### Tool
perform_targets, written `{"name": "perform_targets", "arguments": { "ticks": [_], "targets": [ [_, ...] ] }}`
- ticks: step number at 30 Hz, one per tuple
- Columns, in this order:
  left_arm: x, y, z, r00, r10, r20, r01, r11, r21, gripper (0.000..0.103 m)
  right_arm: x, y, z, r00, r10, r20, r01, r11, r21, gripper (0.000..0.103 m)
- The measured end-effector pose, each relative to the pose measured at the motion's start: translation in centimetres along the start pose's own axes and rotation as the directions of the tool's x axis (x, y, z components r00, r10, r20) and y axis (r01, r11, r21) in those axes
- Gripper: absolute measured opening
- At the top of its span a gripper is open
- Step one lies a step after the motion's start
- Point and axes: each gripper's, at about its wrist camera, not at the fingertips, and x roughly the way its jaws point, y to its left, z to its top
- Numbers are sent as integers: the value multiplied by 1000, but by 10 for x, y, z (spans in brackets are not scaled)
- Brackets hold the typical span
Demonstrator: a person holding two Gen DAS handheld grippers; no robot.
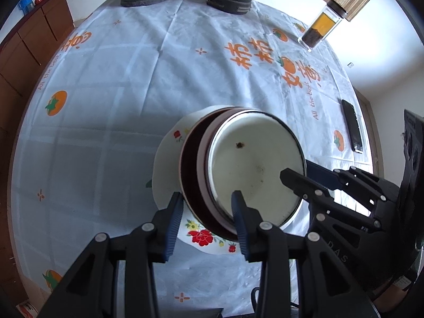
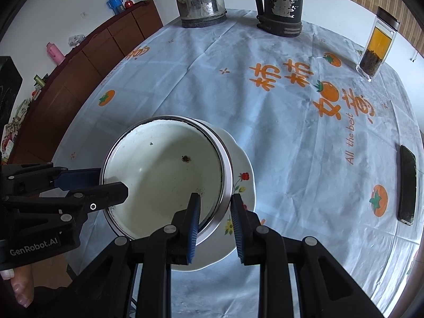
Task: Organize plates and bowls
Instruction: 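Lower the nested bowls onto the red-flower plate stack with both grippers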
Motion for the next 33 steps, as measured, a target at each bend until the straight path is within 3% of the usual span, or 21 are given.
{"name": "perform_targets", "arguments": {
  "ticks": [33],
  "targets": [
    [5, 2, 1, 1000, -9, 0, 9, 1000, 10, 35, 1, 3, -5, 1000, -15, -2, 15, 1000, 12, 25]
  ]
}}
